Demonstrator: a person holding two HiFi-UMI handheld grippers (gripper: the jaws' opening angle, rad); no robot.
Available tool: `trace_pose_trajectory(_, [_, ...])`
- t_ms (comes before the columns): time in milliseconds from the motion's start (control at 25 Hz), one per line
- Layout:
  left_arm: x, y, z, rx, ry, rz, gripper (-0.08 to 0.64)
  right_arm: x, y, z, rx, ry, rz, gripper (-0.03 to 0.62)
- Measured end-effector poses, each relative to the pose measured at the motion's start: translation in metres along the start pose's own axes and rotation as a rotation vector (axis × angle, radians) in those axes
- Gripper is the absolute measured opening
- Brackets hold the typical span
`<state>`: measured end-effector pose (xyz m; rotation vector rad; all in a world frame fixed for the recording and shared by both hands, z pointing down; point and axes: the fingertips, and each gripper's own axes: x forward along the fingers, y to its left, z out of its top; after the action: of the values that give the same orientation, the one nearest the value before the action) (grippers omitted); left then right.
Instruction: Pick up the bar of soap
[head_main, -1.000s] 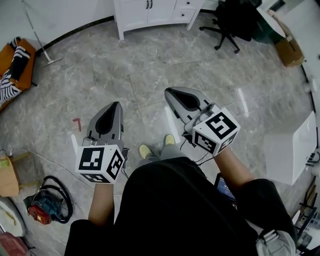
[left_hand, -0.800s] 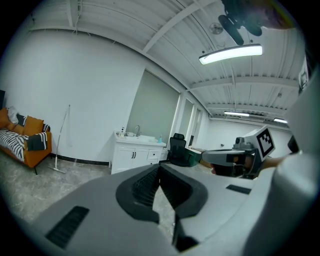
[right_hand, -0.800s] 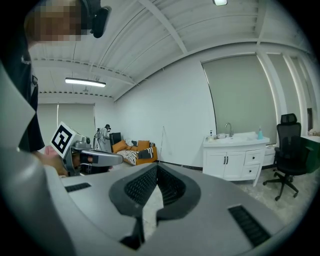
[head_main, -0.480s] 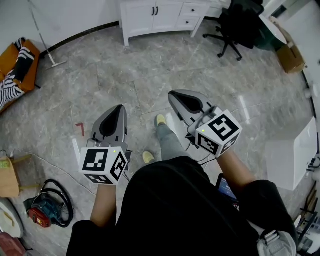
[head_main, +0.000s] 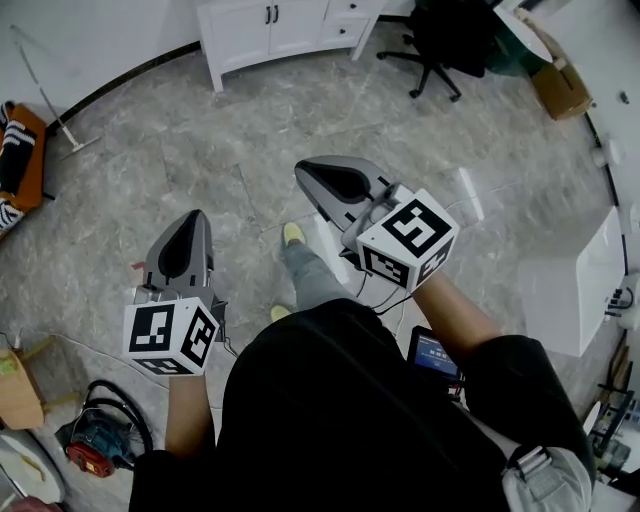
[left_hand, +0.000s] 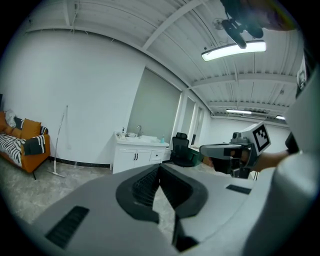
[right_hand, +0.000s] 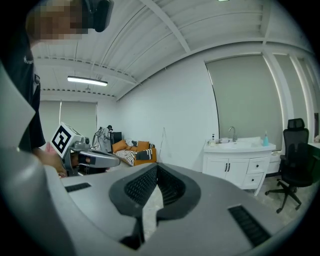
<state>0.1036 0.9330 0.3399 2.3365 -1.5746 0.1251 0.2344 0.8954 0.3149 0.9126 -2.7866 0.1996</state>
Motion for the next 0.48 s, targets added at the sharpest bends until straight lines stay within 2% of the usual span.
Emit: trace_pose_trajectory(480, [0.107, 0.007, 0.025, 0.021, 0.044, -0.051, 0.009, 0.032, -0.102, 0.015, 0.026, -0.007, -0.034, 0.008])
